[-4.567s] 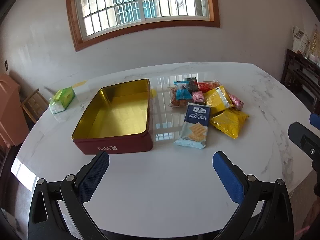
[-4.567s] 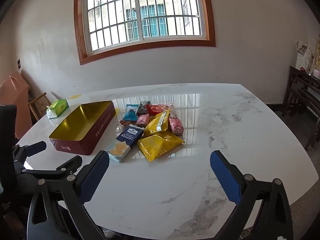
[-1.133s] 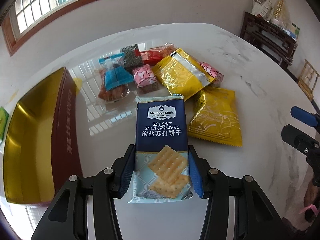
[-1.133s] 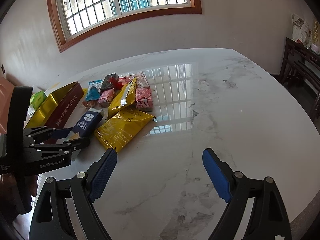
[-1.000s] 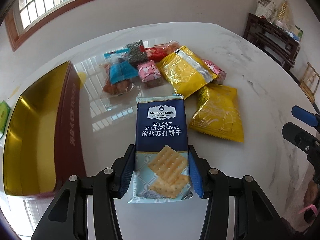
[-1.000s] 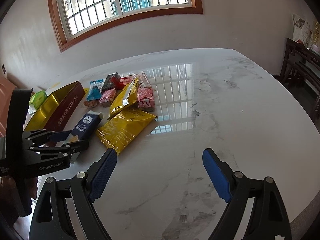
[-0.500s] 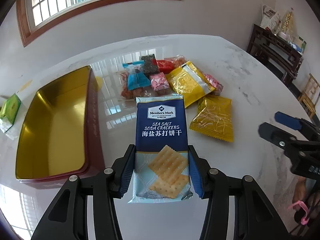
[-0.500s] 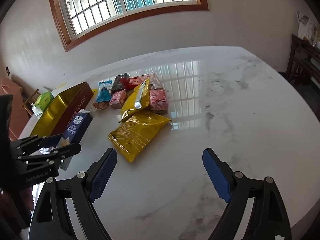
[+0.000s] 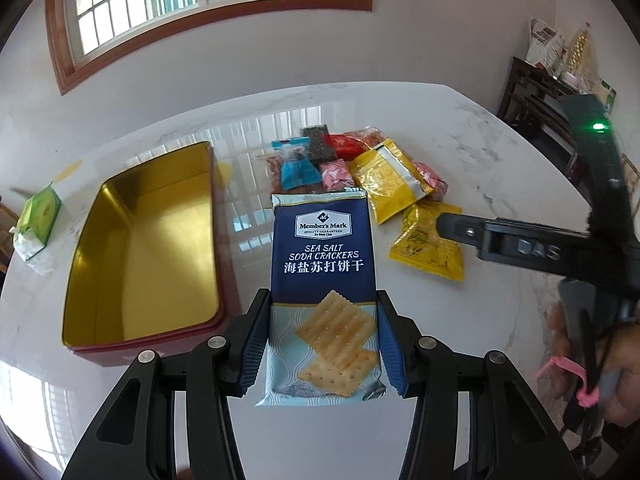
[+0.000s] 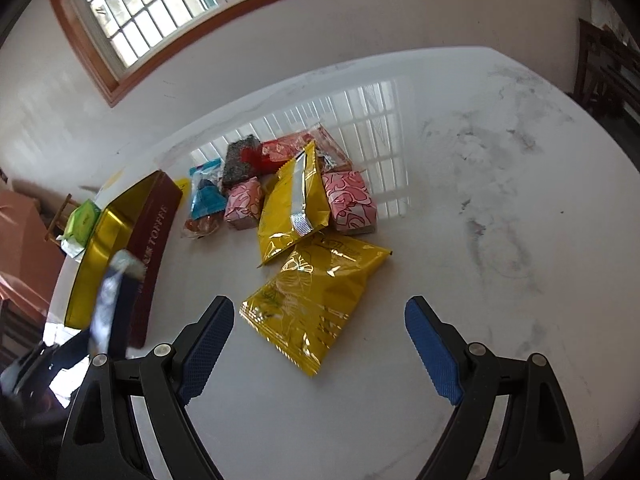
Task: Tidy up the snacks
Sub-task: 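Lift the crackers pack with the left tool while the right tool grasps a gold pastry bag, then carry the crackers pack into the tin and open the left tool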
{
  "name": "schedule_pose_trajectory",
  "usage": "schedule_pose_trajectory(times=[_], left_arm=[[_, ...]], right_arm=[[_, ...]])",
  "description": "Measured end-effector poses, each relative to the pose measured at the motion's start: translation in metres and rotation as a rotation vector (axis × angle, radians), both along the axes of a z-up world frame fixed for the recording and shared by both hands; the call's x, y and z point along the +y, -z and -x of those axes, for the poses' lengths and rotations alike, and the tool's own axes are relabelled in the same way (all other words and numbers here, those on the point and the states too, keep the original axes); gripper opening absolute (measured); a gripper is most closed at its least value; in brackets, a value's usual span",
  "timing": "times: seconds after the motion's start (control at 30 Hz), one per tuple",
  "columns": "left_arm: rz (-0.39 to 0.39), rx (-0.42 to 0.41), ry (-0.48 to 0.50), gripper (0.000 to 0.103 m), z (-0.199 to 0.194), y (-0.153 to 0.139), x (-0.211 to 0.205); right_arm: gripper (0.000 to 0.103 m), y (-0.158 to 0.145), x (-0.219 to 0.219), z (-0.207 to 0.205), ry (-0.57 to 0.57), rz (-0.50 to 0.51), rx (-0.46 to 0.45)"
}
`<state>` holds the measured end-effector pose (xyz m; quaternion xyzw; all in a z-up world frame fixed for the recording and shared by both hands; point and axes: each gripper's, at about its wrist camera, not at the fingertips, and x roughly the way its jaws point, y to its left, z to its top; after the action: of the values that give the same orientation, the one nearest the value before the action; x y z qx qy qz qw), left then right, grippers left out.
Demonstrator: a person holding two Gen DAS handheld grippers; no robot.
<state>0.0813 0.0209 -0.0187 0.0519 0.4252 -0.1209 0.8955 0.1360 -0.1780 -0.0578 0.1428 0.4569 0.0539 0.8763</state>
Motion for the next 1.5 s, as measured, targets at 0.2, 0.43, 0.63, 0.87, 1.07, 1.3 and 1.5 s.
schedule_pose_trajectory(times=[0.2,0.43,0.63,0.87,1.07,1.3,1.5], left_arm=[[0.006,-0.028,-0.037,0.051,0.004,-0.011,0.013],[-0.023,-0.045,-0.088,0.051,0.004,-0.014,0.032],[-0.030,-0.051,-0.126,0.051,0.000,-0.015,0.046],[-0.038,-0.058,-0.160,0.051,0.000,-0.016,0.060],[-0.035,-0.057,-0.191,0.051,-0.004,-0.015,0.074],[-0.035,-0.050,-0.217,0.051,-0.009,-0.012,0.086],[-0.037,-0.040,-0.238,0.051,-0.018,-0.008,0.096]], right_arm=[[0.086,0.007,0.013,-0.016,0.026,0.013,0.050],[0.086,0.017,0.023,-0.032,0.050,0.066,0.090],[0.074,0.025,0.031,-0.040,0.044,0.132,0.120],[0.053,0.023,0.031,-0.040,0.031,0.161,0.114],[0.051,0.023,0.029,-0.037,0.016,0.151,0.098],[0.050,0.022,0.025,-0.029,-0.009,0.117,0.094],[0.050,0.021,0.024,-0.019,-0.024,0.091,0.094]])
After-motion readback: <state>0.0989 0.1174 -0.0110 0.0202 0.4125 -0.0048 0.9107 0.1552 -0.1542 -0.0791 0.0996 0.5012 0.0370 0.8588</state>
